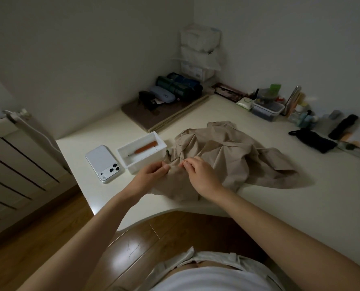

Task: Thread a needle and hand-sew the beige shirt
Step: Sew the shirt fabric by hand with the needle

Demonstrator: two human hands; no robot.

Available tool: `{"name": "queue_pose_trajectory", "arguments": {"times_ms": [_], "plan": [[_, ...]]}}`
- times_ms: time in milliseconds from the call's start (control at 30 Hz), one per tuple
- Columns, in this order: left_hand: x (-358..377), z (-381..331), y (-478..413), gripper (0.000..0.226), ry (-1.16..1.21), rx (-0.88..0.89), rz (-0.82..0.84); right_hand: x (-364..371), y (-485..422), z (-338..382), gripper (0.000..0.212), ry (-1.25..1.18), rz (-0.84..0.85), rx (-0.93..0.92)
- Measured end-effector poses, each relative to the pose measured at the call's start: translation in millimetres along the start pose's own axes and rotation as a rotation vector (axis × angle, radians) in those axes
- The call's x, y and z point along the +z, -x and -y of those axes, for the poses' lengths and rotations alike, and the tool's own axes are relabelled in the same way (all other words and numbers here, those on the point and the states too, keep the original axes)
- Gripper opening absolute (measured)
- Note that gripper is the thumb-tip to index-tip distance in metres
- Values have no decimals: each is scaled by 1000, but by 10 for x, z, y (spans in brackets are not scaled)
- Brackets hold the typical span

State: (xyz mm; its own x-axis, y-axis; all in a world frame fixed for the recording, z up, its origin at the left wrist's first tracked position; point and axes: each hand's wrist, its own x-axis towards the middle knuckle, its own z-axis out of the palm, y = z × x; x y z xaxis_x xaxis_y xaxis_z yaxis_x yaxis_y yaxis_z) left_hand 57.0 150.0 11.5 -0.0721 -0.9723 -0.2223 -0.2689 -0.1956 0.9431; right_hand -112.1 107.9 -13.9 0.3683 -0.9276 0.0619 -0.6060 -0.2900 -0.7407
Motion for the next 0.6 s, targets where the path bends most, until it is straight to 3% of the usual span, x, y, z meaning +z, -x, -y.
{"name": "queue_pose_trajectory", "arguments": {"times_ms": [167, 433, 600], "plan": [[24, -39, -8, 25, -38, 55, 33, -39, -39, 122, 25, -182, 136, 58], [67, 0, -42, 23, -94, 38, -107, -62, -17, 152, 29, -189, 108, 61], [62, -46, -51, 28, -133, -25, -62, -100, 47, 184, 27, -199, 85, 32]]}}
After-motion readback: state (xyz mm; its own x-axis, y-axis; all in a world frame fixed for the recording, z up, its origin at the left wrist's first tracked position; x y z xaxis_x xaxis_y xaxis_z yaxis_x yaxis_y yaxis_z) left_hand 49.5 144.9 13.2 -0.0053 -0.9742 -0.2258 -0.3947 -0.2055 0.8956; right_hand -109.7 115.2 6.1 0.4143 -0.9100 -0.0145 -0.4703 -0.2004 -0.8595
